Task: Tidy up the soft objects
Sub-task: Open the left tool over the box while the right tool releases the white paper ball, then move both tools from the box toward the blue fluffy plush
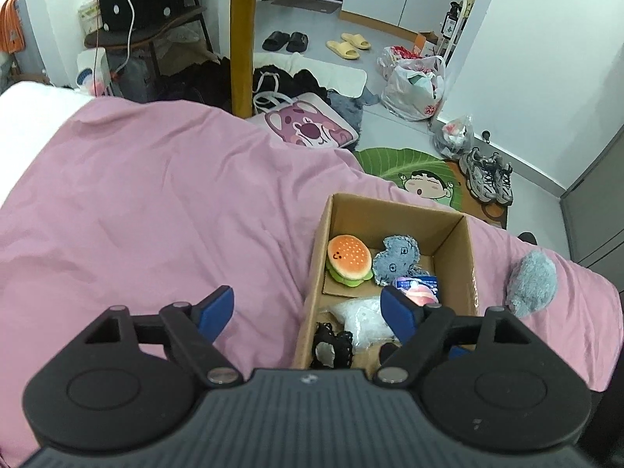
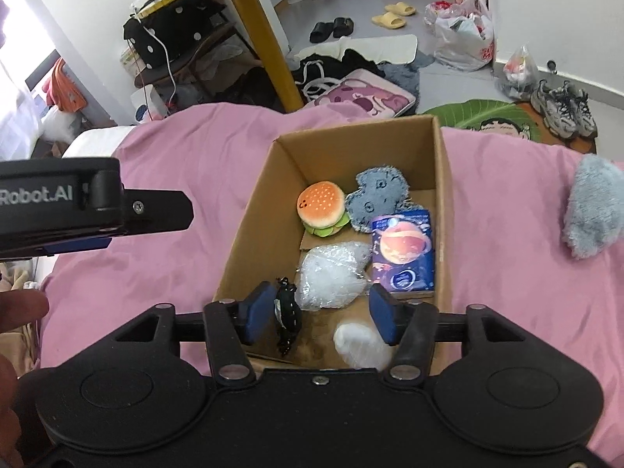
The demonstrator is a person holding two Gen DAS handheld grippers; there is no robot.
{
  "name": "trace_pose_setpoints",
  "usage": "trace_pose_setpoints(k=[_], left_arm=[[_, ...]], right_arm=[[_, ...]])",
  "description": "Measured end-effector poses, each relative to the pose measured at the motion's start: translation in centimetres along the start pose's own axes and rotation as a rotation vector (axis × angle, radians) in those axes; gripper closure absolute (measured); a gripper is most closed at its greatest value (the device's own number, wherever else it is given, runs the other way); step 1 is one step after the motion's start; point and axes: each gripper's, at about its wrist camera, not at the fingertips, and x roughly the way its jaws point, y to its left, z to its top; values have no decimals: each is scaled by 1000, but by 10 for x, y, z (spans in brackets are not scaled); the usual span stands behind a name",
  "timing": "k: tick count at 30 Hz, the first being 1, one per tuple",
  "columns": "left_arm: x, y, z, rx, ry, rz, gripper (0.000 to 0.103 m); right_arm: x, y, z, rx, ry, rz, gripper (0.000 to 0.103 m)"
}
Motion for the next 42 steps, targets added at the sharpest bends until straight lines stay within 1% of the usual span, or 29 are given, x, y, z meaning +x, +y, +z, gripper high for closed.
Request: trace_pose_setpoints(k=[1, 4, 6, 7, 9, 11, 12, 13, 14, 16, 17, 19, 21, 24, 27, 29, 32, 33, 36, 40, 42], left_arm=[[-1, -1, 0, 5, -3, 5, 22], [-6, -5, -2, 10, -14, 4, 22], [-10, -9, -3, 12, -22, 6, 22], [-11, -11, -4, 19, -26, 11, 22], [-13, -15, -5, 35, -31, 27, 22], [-16, -18, -6, 38, -36, 32, 22], [-17, -20, -6, 39, -37, 36, 20], [-18, -21, -7, 41, -40, 38, 14], [-20, -22, -8, 44, -47, 41, 12], [-24, -24, -10, 48, -58, 46, 6], [-25, -25, -10, 49, -60, 47, 6], [-27, -28, -11, 69, -49, 40, 2], [-31, -31, -12, 80, -56, 38, 0], [-37, -33, -15, 72, -73, 33, 0], [-43, -37, -18, 74, -87, 27, 0], [-46, -40, -20, 76, -96, 22, 0], [-50, -43, -23, 60, -86, -32, 0], [-51, -45, -24, 59, -87, -37, 0], [-56, -56, -28, 77, -104, -37, 0], [-60, -70, -35, 104, -100, -43, 0], [-63, -77, -39, 114, -111, -39, 0]], right_arm=[[-4, -2, 1, 2, -6, 3, 47], [-14, -7, 2, 6, -30, 6, 41], [-22, -9, 2, 3, -48, 10, 33], [-27, -11, 2, 0, -57, 13, 31], [-35, -14, 2, -9, -76, 16, 23], [-40, -16, 2, -24, -91, 11, 18], [-42, -18, 3, -29, -93, 6, 14], [-44, -21, 2, -31, -93, 2, 11], [-47, -24, 2, -31, -96, 1, 7], [-50, -29, 0, -34, -104, 4, 6], [-52, -32, 0, -33, -105, 6, 5], [-56, -38, -2, -23, -112, 13, 0], [-61, -45, -5, -11, -129, 23, 0], [-70, -57, -8, 3, -151, 28, 0], [-79, -67, -12, 13, -182, 11, 0], [-84, -77, -15, 25, -192, 21, 0], [-90, -90, -19, 45, -204, 30, 0], [-93, -95, -21, 53, -207, 30, 0], [-99, -108, -25, 79, -225, 24, 0], [-110, -126, -32, 116, -247, 24, 0], [-116, -134, -35, 133, -259, 27, 0]])
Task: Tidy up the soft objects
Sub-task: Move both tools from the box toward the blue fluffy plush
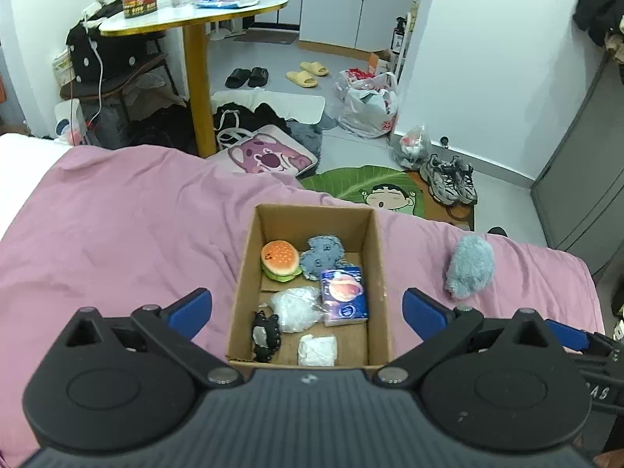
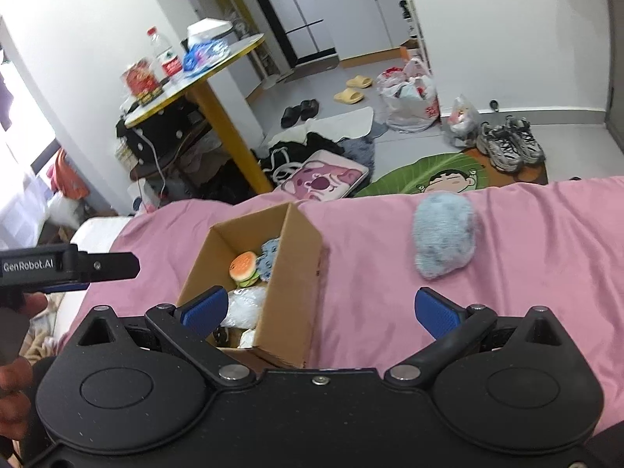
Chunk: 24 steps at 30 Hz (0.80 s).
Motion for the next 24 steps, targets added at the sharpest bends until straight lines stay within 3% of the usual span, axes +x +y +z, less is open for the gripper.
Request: trace_pose_setpoints(k=[10, 17, 24], left_arm=[[-15, -28, -9, 19, -47, -9, 0], [-20, -53, -16, 54, -75, 14, 0], [-16, -80, -19, 96, -70, -21, 0]], right_arm=[[-16, -40, -4, 77, -19, 22, 0], [-28, -64, -6, 97, -74, 13, 0], [-34, -83, -13, 119, -129, 21, 0]])
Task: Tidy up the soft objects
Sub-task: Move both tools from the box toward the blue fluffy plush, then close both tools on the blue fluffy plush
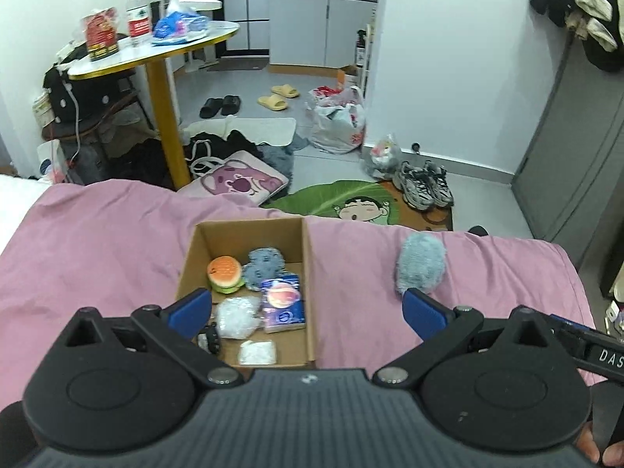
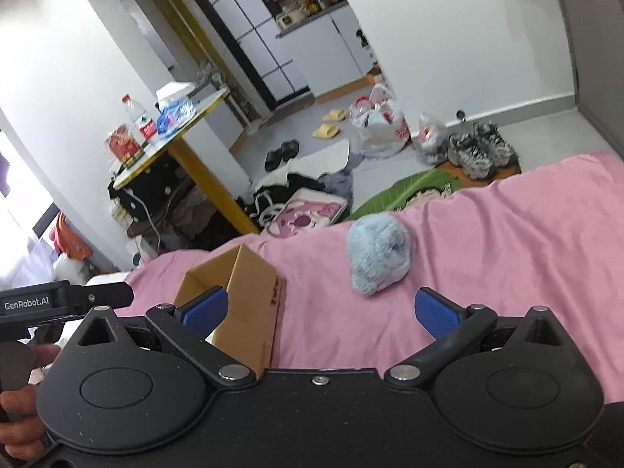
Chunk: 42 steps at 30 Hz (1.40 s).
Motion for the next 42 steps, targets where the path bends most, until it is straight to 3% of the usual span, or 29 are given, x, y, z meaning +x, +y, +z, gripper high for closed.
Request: trace_pose_setpoints(k=[11, 22, 26, 30, 35, 39, 42], left_arm=[[24, -27, 4, 17, 41, 4, 0], [64, -44, 13, 17, 67, -32, 2], [81, -50, 19, 12, 74, -60, 4], [101, -57, 27, 10, 95, -82, 16], [129, -61, 35, -15, 125, -101, 27], [150, -63, 40, -34, 147, -109, 33], [166, -66, 43, -45, 160, -126, 37]], right_arm=[[14, -27, 8, 52, 18, -34, 0], [42, -49, 19, 136, 64, 26, 1], [57, -57, 24, 165, 84, 30, 16], [75, -65, 29, 208, 130, 38, 38], [100, -68, 36, 210, 165, 53, 43], [127, -72, 40, 211, 204, 67, 59], [144, -75, 40, 203, 225, 67, 61]])
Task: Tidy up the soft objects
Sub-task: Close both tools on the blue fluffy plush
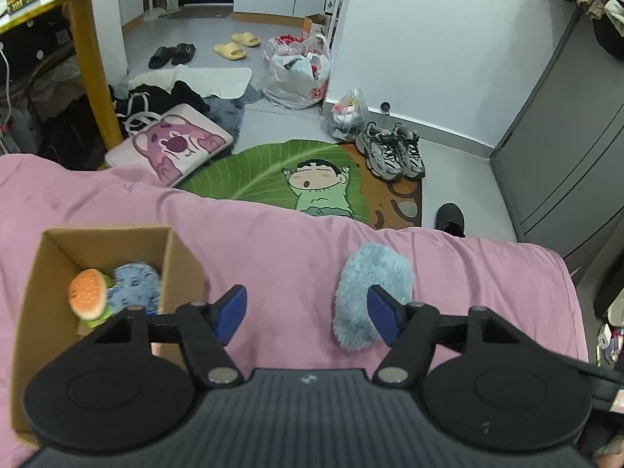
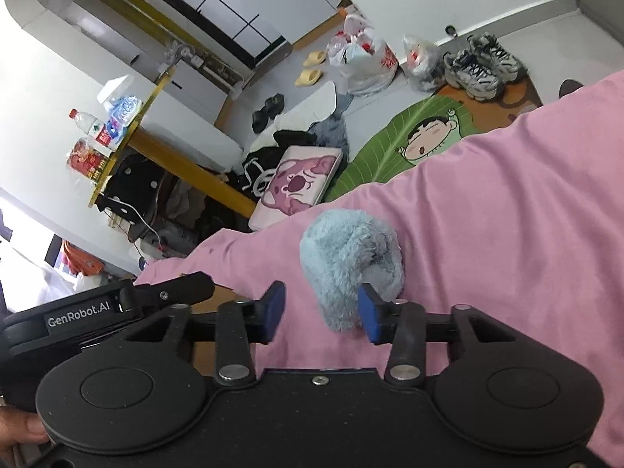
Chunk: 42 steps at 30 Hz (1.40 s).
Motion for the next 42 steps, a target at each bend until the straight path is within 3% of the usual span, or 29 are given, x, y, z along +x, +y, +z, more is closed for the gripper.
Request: trace_pose_setpoints(k=[10, 12, 18, 29, 33, 38, 42], left_arm=[[46, 6, 8, -36, 78, -20, 40], [50, 7, 10, -30, 87, -20, 42], [63, 5, 13, -32, 109, -38, 47], [79, -28, 15, 43, 78, -139, 47], [92, -43, 6, 85, 104, -175, 47], [102, -46, 3, 63, 148, -226, 47], [99, -52, 3, 75, 166, -263, 65]], right_arm=[[31, 3, 0, -114, 44, -36, 61], [34, 4, 1, -129, 40, -37, 69], [28, -12, 5, -40, 7, -3, 81], [17, -34, 2, 35, 2, -17, 83], [15, -38, 0, 47, 3, -24, 84], [13, -42, -1, 58, 7, -34, 84], [6, -34, -1, 38, 0, -50, 86]])
